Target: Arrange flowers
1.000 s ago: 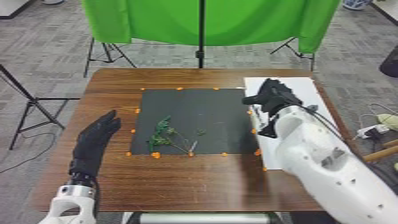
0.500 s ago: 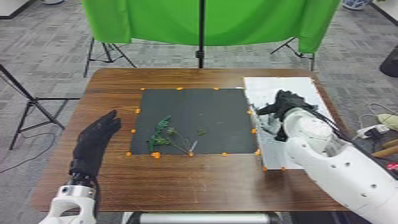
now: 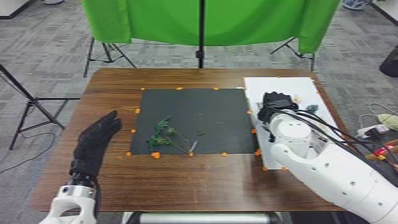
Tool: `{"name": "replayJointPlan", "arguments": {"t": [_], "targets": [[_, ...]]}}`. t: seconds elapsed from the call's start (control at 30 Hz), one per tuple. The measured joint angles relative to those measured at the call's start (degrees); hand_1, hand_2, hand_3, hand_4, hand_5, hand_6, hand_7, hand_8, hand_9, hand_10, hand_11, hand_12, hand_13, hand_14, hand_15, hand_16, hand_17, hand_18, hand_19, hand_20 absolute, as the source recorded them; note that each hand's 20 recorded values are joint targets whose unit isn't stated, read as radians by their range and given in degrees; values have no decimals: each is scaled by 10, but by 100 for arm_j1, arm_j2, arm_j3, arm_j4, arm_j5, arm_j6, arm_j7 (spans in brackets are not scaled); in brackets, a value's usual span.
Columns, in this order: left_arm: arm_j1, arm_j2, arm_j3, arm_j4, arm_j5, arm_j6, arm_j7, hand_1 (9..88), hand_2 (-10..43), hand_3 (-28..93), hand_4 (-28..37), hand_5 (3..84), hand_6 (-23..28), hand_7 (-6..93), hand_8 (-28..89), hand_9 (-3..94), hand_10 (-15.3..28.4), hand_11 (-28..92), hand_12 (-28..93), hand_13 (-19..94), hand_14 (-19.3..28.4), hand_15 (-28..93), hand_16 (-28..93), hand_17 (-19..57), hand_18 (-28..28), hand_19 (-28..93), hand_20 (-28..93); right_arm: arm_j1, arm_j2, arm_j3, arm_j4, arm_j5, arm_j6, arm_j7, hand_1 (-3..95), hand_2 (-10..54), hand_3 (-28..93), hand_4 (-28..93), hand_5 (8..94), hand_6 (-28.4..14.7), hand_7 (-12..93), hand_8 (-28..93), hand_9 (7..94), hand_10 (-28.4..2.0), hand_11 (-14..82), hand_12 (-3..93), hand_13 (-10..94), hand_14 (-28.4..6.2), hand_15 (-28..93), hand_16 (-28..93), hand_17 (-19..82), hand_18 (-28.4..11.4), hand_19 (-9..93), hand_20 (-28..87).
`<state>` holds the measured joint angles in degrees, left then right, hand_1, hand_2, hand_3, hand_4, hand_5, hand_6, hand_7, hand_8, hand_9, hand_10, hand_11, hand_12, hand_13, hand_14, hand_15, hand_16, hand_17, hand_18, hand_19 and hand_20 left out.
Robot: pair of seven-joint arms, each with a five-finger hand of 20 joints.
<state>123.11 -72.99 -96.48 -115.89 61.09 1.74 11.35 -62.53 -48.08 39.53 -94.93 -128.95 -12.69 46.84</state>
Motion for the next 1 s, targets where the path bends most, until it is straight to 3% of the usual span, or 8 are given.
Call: {"name": "replayJointPlan", "arguments": {"t": [0.17, 0.37, 0.63, 1.0], "targets": [[2, -2, 0, -2, 0, 2, -10, 229, -39, 678, -227, 428, 31, 86, -41, 404, 124, 97, 145, 287, 155, 102, 59, 11, 117, 5, 177, -23, -113, 48, 21, 185, 170, -26, 573, -95, 523, -58, 867, -23, 230, 227, 935, -110, 419, 259, 937, -22, 659, 267, 742, -87, 932, 585], [2, -4, 0, -5, 0, 3, -27, 229, -37, 677, -226, 429, 33, 85, -41, 404, 124, 97, 145, 287, 156, 104, 59, 11, 117, 5, 177, -374, -107, 455, -66, 477, 736, -133, 562, -95, 563, -38, 870, -21, 251, 243, 937, -103, 458, 251, 937, -22, 696, 247, 757, -92, 932, 614], [-1, -5, 2, -5, 1, 0, -49, 229, -36, 676, -224, 429, 34, 81, -41, 404, 124, 97, 146, 287, 156, 104, 57, 11, 117, 5, 177, -1118, -9, 1009, -945, 860, 1699, -341, 555, -95, 569, -16, 874, -21, 265, 244, 937, -102, 479, 241, 937, -21, 713, 240, 764, -96, 932, 634], [-5, -5, 21, -4, 6, -7, -66, 229, -36, 675, -224, 429, 35, 81, -40, 403, 124, 98, 146, 287, 156, 103, 58, 10, 117, 5, 176, -1410, -419, 910, -1341, 833, 1538, -536, 553, -95, 568, -10, 874, -24, 269, 240, 937, -104, 482, 236, 937, -21, 714, 236, 765, -96, 932, 640]]}}
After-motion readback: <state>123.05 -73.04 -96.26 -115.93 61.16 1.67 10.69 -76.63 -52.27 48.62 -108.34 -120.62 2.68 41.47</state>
